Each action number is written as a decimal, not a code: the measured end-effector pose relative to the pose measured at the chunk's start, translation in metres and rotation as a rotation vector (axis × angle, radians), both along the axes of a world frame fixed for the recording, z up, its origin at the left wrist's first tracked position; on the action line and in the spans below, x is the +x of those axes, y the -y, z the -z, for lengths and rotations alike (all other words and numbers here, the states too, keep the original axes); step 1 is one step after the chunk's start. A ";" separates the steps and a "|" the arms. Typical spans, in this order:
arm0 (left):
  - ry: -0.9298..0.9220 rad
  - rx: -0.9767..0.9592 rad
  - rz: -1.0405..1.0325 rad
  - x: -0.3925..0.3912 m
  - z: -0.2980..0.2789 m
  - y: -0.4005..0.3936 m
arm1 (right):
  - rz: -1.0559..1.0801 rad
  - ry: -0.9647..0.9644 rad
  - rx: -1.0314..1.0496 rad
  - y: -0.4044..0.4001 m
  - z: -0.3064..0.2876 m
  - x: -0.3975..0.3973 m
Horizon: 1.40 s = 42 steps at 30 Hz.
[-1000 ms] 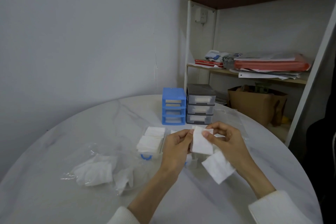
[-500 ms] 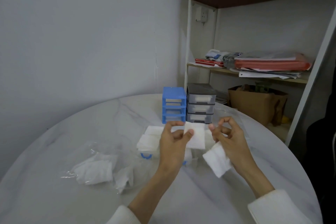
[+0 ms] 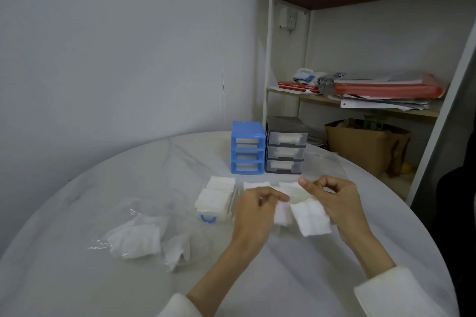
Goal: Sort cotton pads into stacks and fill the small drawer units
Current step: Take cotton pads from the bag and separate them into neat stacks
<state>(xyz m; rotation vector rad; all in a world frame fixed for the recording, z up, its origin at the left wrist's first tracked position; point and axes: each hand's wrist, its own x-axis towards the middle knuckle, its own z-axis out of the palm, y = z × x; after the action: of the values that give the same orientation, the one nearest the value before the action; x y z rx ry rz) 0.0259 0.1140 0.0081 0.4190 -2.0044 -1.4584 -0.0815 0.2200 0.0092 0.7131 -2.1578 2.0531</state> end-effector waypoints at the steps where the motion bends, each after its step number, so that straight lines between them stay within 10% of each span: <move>1: 0.035 0.022 0.047 0.000 0.000 -0.005 | -0.003 -0.022 -0.008 0.000 0.000 0.001; 15: -0.016 0.022 0.034 -0.011 0.010 0.011 | -0.273 0.089 0.062 0.005 0.005 0.002; 31: 0.144 0.036 0.133 -0.010 0.017 -0.008 | 0.023 0.099 -0.217 -0.002 0.003 -0.009; 42: 0.056 0.082 0.054 -0.011 0.013 0.012 | -0.168 0.063 0.161 0.003 0.002 0.000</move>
<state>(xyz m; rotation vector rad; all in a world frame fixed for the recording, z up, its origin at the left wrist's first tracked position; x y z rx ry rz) 0.0149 0.1020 -0.0045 0.4482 -2.0187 -1.5829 -0.0813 0.2172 0.0069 0.8874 -2.3965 2.0200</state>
